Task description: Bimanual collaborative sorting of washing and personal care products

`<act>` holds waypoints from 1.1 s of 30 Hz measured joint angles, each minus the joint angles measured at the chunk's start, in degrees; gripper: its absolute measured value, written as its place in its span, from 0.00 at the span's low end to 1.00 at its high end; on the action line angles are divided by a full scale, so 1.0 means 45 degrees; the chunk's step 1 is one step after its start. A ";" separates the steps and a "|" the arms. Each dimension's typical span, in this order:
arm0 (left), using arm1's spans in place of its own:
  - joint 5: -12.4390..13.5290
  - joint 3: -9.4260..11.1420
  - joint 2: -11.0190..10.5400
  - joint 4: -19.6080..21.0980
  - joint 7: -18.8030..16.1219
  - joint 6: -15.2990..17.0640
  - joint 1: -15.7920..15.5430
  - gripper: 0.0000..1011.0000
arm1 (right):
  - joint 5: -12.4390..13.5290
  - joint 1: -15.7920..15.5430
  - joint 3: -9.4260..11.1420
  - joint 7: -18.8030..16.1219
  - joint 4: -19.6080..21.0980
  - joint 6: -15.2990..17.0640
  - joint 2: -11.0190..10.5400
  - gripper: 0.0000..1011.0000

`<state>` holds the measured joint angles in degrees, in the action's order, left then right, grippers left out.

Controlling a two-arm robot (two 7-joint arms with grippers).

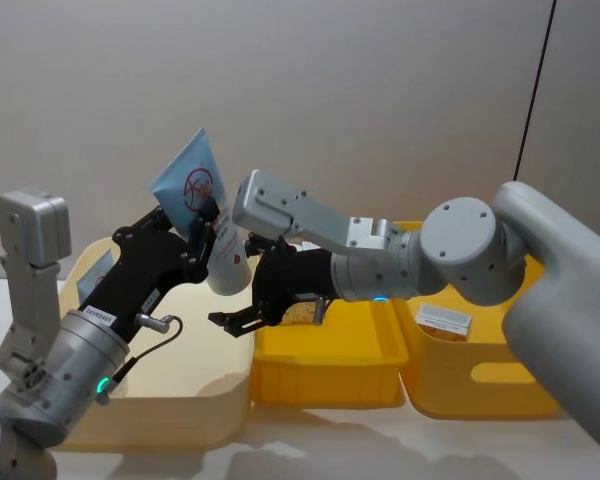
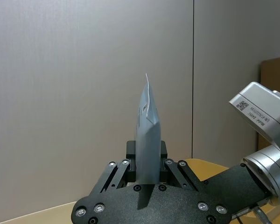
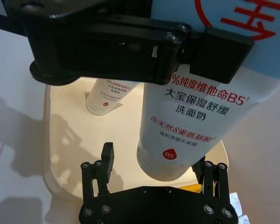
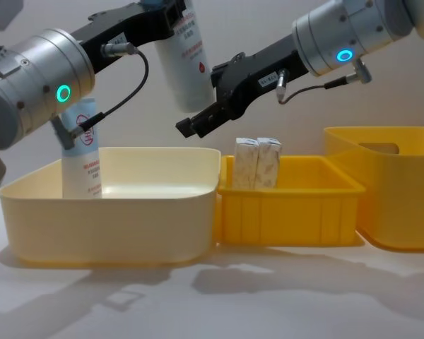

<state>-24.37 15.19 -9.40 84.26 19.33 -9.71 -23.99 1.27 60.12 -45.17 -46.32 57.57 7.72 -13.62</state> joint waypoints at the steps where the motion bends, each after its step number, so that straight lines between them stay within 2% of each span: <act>1: -0.0003 0.0016 0.0007 -0.0016 0.0001 0.0016 -0.0015 0.25 | 0.0000 0.0000 0.0000 0.0000 0.0000 0.0000 0.0000 0.99; 14: -0.0036 0.0099 0.0072 0.0006 -0.0096 0.0164 0.0047 0.25 | 0.0116 -0.0003 0.0049 0.0283 -0.0134 0.0025 0.0159 0.99; 29: 0.0019 0.0066 0.0133 0.0207 -0.0312 0.0273 0.0262 0.25 | 0.0433 -0.0098 0.0329 0.0650 -0.0333 0.0252 0.0440 0.99; 31: 0.0036 0.0057 0.0142 0.0232 -0.0342 0.0286 0.0291 0.25 | 0.0452 -0.0103 0.0350 0.0668 -0.0346 0.0271 0.0456 0.97; 33: 0.0044 0.0054 0.0146 0.0243 -0.0353 0.0292 0.0306 0.25 | 0.0484 -0.0110 0.0378 0.0697 -0.0358 0.0304 0.0480 0.90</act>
<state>-24.17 15.43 -8.74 85.35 17.75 -8.39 -22.62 3.44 59.63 -43.47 -43.19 55.96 9.09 -11.46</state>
